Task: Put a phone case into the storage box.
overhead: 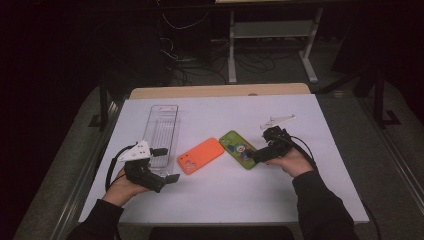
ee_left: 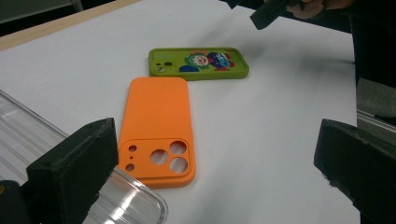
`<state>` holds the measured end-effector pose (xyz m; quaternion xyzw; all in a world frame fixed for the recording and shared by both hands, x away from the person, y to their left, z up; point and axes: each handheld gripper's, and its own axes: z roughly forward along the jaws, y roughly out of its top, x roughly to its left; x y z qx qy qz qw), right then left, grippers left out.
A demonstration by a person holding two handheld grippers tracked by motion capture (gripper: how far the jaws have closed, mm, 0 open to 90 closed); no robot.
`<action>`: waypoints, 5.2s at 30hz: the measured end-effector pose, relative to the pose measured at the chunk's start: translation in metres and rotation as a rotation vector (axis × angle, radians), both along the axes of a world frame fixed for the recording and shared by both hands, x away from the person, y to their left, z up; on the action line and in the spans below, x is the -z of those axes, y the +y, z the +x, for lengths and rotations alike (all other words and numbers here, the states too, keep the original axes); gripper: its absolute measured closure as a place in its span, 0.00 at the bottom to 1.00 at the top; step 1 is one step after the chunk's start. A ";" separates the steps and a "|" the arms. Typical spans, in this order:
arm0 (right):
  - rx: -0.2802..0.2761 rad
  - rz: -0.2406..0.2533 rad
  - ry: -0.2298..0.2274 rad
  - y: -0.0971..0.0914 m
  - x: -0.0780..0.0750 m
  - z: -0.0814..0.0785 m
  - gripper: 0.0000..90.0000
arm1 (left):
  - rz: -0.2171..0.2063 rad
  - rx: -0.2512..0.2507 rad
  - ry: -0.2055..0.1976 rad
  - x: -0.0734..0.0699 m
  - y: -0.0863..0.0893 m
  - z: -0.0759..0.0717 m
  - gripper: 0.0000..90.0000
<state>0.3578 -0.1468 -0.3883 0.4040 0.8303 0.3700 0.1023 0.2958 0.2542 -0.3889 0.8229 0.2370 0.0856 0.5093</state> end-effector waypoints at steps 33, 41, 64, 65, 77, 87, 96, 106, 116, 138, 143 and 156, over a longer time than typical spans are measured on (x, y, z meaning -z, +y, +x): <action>-0.029 -0.291 0.195 0.054 0.048 0.040 0.04 | -0.014 -0.009 0.006 0.001 0.001 0.000 0.00; -0.020 -0.295 0.202 0.052 0.048 0.040 0.12 | -0.008 -0.010 0.005 0.002 0.001 0.001 0.00; -0.032 -0.237 0.192 0.037 0.037 0.038 0.17 | -0.005 -0.002 0.006 -0.001 0.001 0.004 0.00; -0.039 -0.236 0.186 0.035 0.035 0.038 0.17 | -0.005 -0.002 0.006 -0.001 0.001 0.004 0.00; -0.119 -0.205 0.143 0.006 0.011 0.033 0.17 | 0.010 0.040 -0.002 -0.017 -0.014 0.018 0.00; -0.201 -0.205 0.111 -0.009 -0.008 0.032 0.17 | 0.029 0.094 -0.005 -0.030 -0.045 0.040 0.00; -0.304 -0.247 0.042 -0.005 -0.013 0.024 0.17 | 0.030 0.159 -0.010 -0.039 -0.075 0.063 0.00; -0.425 -0.256 0.046 0.012 -0.009 0.012 0.17 | 0.077 0.271 -0.032 -0.036 -0.098 0.062 0.00; -0.549 -0.274 0.029 0.027 -0.009 -0.003 0.17 | 0.094 0.321 -0.046 -0.035 -0.105 0.055 0.00; -0.756 -0.329 0.007 0.058 -0.020 -0.031 0.17 | 0.286 0.470 -0.031 -0.015 -0.131 0.037 0.00; -0.758 -0.329 0.003 0.058 -0.021 -0.031 0.17 | 0.312 0.491 -0.019 -0.010 -0.135 0.034 0.00; -0.782 -0.326 -0.008 0.062 -0.024 -0.035 0.17 | 0.356 0.511 -0.004 -0.002 -0.141 0.031 0.02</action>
